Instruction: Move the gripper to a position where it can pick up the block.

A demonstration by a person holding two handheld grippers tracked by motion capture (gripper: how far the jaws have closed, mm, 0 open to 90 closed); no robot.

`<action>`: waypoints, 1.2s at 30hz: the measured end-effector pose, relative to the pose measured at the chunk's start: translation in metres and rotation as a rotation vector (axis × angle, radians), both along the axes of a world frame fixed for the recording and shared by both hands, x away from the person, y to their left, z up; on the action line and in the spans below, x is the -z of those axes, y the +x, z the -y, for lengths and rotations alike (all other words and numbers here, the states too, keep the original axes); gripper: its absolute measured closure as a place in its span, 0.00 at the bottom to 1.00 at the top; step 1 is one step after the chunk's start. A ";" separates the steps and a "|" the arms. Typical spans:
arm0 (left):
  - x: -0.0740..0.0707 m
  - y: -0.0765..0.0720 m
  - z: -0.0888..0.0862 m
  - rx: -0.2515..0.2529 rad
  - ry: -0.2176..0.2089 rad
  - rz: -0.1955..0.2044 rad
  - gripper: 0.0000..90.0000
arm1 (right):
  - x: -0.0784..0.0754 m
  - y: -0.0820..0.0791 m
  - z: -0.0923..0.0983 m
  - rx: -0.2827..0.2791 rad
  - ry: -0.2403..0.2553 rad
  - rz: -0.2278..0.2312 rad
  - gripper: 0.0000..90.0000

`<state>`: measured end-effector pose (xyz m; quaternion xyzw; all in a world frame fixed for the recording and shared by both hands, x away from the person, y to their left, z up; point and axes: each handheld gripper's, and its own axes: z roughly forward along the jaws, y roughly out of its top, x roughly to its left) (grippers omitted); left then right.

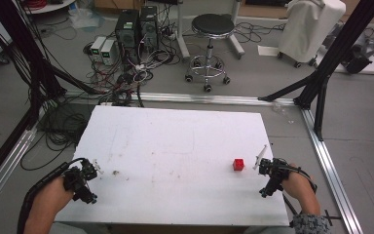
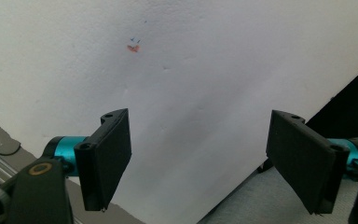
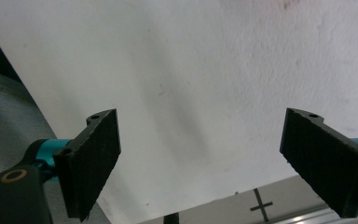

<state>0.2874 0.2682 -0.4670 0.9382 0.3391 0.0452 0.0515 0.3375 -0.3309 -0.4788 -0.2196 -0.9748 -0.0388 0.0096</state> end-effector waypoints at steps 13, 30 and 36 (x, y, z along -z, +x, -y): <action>0.001 0.000 -0.002 0.000 -0.008 -0.006 0.25 | -0.024 0.027 -0.007 -0.066 -0.011 0.029 0.13; 0.000 0.000 -0.004 -0.005 -0.022 -0.004 0.25 | -0.034 0.054 -0.010 -0.186 -0.064 0.076 0.13; 0.000 0.000 -0.004 -0.006 -0.015 -0.002 0.25 | -0.031 0.063 -0.015 -0.218 -0.066 0.079 0.13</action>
